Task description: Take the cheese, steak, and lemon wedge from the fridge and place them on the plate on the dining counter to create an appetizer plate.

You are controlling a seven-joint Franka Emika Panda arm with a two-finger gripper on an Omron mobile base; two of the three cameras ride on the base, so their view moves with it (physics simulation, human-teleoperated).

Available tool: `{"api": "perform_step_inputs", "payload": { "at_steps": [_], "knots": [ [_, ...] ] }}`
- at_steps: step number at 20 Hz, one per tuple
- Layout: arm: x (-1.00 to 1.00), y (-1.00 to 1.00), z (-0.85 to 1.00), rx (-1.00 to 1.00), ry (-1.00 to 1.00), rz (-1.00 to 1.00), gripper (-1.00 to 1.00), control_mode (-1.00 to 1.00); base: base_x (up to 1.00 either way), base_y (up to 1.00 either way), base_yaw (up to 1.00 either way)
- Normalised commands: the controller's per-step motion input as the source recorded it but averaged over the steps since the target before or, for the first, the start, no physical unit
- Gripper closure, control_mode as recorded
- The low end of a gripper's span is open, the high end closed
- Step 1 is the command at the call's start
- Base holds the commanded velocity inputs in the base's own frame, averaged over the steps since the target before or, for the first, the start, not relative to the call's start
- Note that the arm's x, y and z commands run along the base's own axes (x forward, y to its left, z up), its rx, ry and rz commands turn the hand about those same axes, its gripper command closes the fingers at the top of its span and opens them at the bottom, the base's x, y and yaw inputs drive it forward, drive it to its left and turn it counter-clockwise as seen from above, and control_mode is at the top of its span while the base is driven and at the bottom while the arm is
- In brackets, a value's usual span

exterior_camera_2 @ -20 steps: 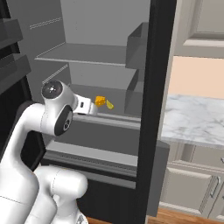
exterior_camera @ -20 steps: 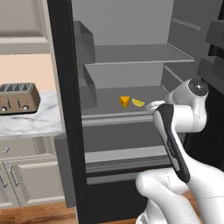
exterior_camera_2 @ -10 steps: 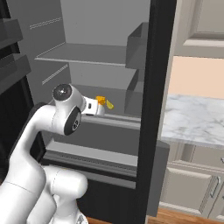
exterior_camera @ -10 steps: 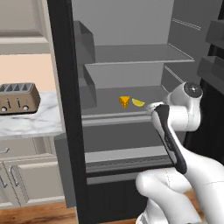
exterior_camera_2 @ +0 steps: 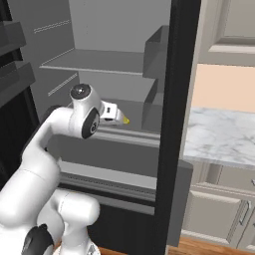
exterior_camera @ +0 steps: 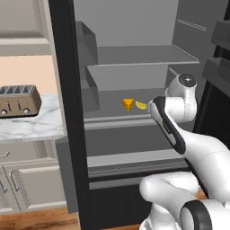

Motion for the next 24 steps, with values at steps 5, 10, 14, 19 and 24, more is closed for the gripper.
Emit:
{"api": "perform_step_inputs", "payload": {
  "at_steps": [5, 10, 14, 19, 24],
  "knots": [
    [0.28, -0.03, -0.28, 0.0, -0.07, 0.14, -1.0, -1.0, 0.0, 0.0, 0.0],
    [0.51, 0.0, -0.27, 0.0, 0.0, 0.12, -1.0, -1.0, 0.0, 0.0, 0.0],
    [0.57, -0.03, -0.16, 0.0, 0.0, 0.1, -1.0, -1.0, 0.0, 0.0, 0.0],
    [0.55, -0.01, -0.17, 0.0, 0.02, 0.09, -1.0, -1.0, 0.0, 0.0, 0.0],
    [0.52, -0.01, -0.12, 0.0, 0.08, 0.06, -1.0, -1.0, 0.0, 0.0, 0.0]
  ]
}}
